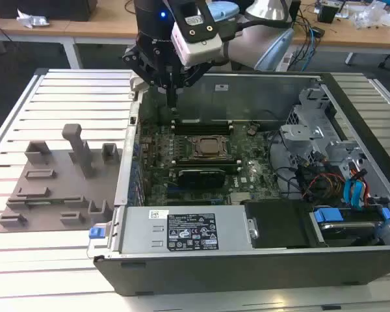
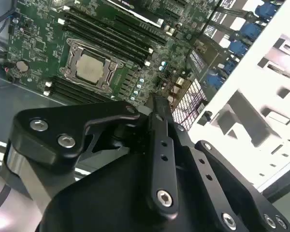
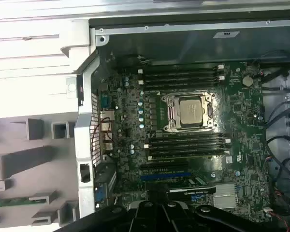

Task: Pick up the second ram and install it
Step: 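Reach for the second ram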

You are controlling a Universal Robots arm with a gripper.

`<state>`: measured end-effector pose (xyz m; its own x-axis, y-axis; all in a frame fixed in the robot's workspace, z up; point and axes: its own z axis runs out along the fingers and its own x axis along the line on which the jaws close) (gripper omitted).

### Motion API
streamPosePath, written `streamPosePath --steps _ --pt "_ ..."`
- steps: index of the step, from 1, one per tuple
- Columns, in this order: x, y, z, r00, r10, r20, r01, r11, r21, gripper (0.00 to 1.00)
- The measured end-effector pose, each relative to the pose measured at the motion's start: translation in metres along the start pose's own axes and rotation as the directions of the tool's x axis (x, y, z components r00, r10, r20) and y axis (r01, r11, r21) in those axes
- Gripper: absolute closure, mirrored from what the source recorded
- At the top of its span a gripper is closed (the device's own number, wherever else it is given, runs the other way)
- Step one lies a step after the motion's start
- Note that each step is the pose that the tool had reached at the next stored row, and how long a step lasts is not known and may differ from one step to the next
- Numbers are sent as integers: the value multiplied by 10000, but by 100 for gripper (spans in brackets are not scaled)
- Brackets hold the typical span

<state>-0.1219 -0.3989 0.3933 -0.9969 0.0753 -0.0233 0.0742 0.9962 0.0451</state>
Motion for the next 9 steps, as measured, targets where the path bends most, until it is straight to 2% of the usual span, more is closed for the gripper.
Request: streamPosePath --steps 1,2,4,6,9 --pt "33 -3 -1 10000 0 0 0 10000 1 90" --pt "144 -11 -4 10000 -1 4 1 10000 1 90" --pt "413 -31 -11 10000 1 15 -1 10000 0 90" --pt "598 -44 -14 10000 1 21 -1 10000 -1 90" --pt "754 -56 -13 10000 0 21 0 10000 -1 90"
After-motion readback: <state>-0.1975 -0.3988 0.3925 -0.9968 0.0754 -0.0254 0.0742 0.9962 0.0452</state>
